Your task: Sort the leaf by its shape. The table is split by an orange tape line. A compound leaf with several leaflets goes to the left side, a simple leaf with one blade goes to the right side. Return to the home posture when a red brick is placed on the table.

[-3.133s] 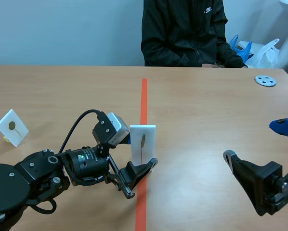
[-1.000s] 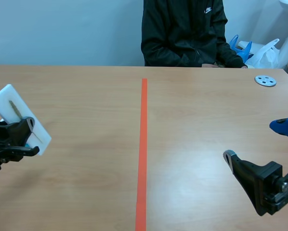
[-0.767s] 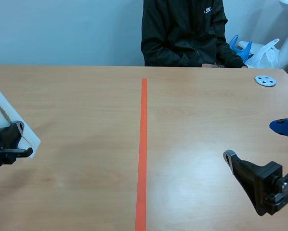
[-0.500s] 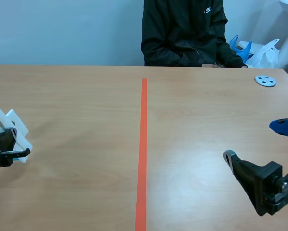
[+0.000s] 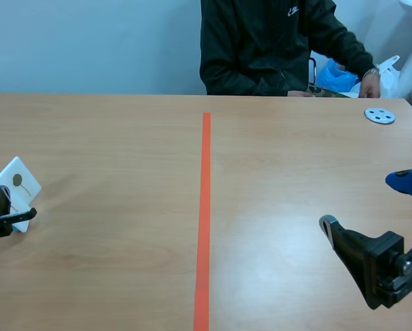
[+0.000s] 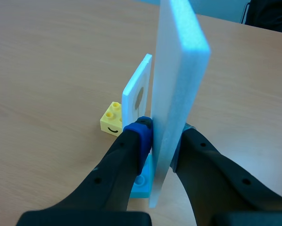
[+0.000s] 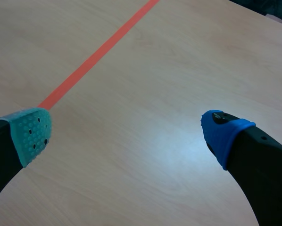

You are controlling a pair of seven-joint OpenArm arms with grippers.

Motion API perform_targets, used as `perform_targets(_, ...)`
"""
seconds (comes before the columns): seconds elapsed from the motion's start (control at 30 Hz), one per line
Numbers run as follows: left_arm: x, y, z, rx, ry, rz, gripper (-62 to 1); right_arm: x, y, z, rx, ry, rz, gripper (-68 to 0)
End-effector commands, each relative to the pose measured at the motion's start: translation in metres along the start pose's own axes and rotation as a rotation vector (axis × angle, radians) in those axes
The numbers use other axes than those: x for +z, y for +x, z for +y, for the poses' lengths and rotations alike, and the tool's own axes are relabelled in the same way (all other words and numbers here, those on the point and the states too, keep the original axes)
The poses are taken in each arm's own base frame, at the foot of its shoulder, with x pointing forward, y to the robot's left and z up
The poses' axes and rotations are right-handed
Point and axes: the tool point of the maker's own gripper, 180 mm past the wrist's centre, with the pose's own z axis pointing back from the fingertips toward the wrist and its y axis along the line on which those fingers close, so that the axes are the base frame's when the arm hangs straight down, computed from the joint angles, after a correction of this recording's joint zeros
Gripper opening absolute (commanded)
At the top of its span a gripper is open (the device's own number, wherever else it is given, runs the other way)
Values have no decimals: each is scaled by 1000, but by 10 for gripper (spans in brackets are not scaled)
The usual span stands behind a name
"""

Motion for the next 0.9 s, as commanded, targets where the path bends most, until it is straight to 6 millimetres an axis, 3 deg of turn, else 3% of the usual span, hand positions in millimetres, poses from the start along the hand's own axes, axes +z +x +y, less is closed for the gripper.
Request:
perform_targets(0.0, -2, 14, 2, -2, 6, -51, -567, -1, 9, -4, 5, -12, -31, 4)
perform_targets(0.57, -2, 11, -1, -61, -13, -34, -532, -1, 9, -4, 5, -12, -31, 4)
perform_targets(0.87, -5, -1, 6, -58, 10, 9, -532, -1, 9, -4, 5, -12, -31, 4)
